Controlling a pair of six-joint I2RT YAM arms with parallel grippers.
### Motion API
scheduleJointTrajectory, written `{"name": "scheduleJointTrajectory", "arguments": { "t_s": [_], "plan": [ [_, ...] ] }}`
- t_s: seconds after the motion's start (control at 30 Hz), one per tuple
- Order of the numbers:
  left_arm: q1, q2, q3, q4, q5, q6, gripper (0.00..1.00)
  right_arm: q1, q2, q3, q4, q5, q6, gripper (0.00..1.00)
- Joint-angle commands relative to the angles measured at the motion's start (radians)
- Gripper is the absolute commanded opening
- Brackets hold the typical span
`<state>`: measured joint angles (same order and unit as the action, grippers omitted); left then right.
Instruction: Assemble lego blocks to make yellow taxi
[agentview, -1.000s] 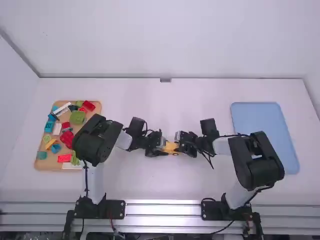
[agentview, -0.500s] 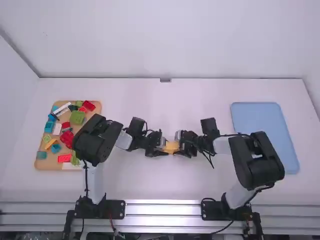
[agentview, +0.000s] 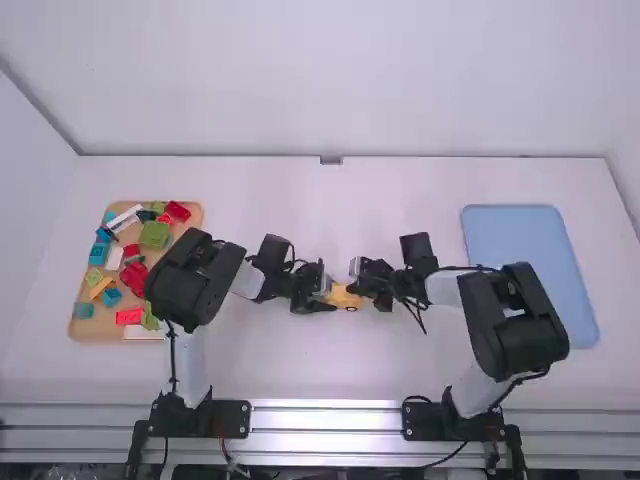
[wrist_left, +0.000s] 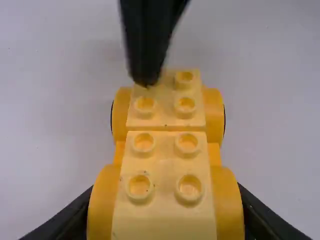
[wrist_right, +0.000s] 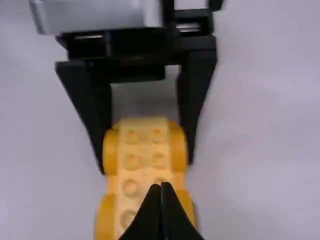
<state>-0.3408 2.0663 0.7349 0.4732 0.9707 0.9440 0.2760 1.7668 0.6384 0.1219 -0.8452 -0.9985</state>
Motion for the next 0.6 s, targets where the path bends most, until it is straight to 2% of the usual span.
{"name": "scheduleJointTrajectory", "arguments": {
  "t_s": [0.0, 0.2, 0.37, 0.4, 0.43, 0.5, 0.53, 0.57],
  "plan": [
    [-0.013, 0.011, -0.010, -0.021, -0.037, -0.005, 0.44, 0.045, -0.007, 0.004, -0.045, 0.206, 0.038, 0.00],
    [-0.013, 0.011, -0.010, -0.020, -0.038, -0.005, 0.42, 0.070, -0.007, 0.004, -0.103, 0.323, 0.092, 0.00],
    [-0.013, 0.011, -0.010, -0.021, -0.038, -0.005, 0.42, 0.050, -0.007, 0.004, -0.052, 0.237, 0.050, 0.00],
    [-0.013, 0.011, -0.010, -0.021, -0.037, -0.012, 0.42, 0.035, -0.007, 0.003, -0.013, 0.178, 0.056, 0.07],
    [-0.013, 0.011, -0.010, -0.021, -0.038, -0.012, 0.43, 0.005, -0.011, 0.003, 0.046, 0.085, 0.076, 0.25],
    [-0.013, 0.011, -0.010, -0.021, -0.038, -0.012, 0.45, -0.022, -0.016, 0.003, 0.097, 0.010, 0.116, 0.35],
    [-0.013, 0.011, -0.010, -0.020, -0.043, -0.011, 0.48, -0.058, -0.021, 0.004, 0.152, -0.075, 0.167, 0.62],
    [-0.013, 0.011, -0.010, -0.020, -0.048, -0.012, 0.49, -0.081, -0.021, 0.004, 0.183, -0.124, 0.195, 0.75]
  ]
}}
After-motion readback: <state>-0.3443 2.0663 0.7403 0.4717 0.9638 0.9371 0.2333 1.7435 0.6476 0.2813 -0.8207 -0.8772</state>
